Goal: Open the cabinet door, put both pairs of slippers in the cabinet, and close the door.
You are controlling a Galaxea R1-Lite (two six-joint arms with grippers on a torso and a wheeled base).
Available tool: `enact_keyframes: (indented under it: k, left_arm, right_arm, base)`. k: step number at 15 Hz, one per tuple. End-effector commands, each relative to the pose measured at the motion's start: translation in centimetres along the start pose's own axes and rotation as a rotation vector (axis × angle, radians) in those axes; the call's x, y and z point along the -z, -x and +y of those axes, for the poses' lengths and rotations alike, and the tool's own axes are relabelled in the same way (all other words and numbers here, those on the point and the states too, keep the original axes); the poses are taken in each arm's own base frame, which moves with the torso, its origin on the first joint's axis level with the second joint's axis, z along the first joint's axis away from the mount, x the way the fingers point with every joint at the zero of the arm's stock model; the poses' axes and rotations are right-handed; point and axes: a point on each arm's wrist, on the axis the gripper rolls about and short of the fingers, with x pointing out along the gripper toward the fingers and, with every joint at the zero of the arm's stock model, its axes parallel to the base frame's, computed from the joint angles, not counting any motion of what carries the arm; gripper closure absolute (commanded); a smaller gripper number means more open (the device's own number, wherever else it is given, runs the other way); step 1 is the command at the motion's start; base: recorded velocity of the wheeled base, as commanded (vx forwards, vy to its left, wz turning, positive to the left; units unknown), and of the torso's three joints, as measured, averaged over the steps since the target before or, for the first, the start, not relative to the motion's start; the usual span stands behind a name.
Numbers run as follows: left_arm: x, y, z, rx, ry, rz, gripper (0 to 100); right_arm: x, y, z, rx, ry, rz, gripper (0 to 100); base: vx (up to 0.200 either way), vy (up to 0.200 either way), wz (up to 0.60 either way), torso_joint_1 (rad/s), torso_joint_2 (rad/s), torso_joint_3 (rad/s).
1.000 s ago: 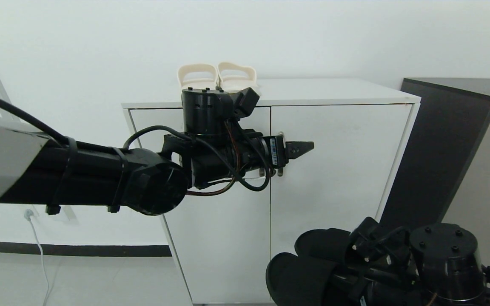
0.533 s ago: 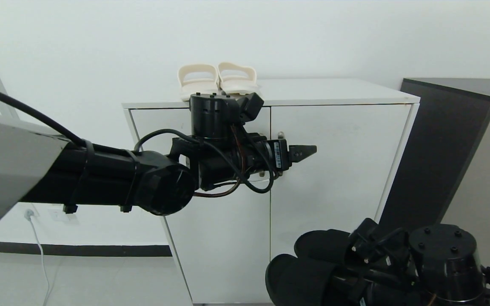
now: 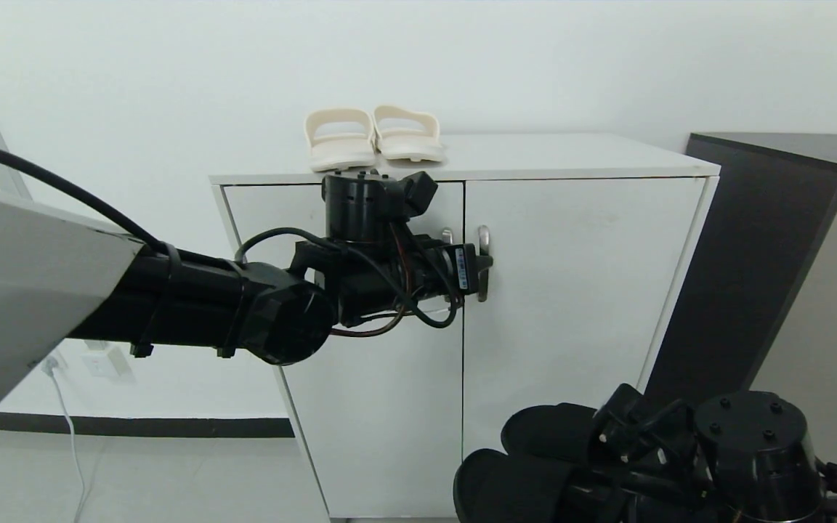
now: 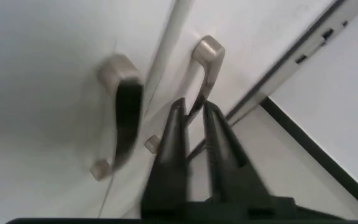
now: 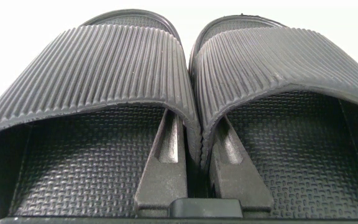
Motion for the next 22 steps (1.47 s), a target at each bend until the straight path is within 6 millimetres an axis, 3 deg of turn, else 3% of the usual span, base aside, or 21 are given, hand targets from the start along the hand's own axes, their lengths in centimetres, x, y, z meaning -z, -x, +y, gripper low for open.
enact_keyframes:
  k: [1, 9, 12, 15, 17, 22]
  left_arm:
    - [-0.1, 0.4, -0.3, 0.01, 0.0, 0.0, 100]
    - [1.0, 4.0, -3.2, 0.07, -0.013, 0.01, 100]
    - [1.6, 5.0, -3.3, 0.071, -0.012, 0.016, 100]
    - [3.4, 6.9, -2.6, 0.067, -0.014, -0.011, 100]
    - [3.8, 7.1, -1.7, 0.047, -0.01, -0.026, 100]
    - [3.7, 5.5, 2.2, -0.024, 0.029, -0.104, 100]
  right_arm:
    - [0.3, 0.0, 0.0, -0.009, 0.004, 0.01, 100]
    - [1.2, 0.3, 0.3, -0.089, 0.066, 0.019, 100]
    - [1.5, 0.3, 0.3, -0.09, 0.078, 0.026, 100]
    - [1.5, 0.4, 0.3, -0.11, 0.078, 0.028, 100]
    - [1.6, 0.4, 0.5, -0.118, 0.081, 0.032, 100]
    - [1.6, 0.4, 0.6, -0.121, 0.084, 0.029, 100]
  base:
    - [0.0, 0.0, 0.0, 0.0, 0.0, 0.0]
    - [0.0, 0.0, 0.0, 0.0, 0.0, 0.0]
    - [0.0, 0.0, 0.0, 0.0, 0.0, 0.0]
    - [0.0, 0.0, 0.0, 0.0, 0.0, 0.0]
    - [0.0, 0.0, 0.0, 0.0, 0.0, 0.0]
    - [0.0, 0.0, 0.0, 0.0, 0.0, 0.0]
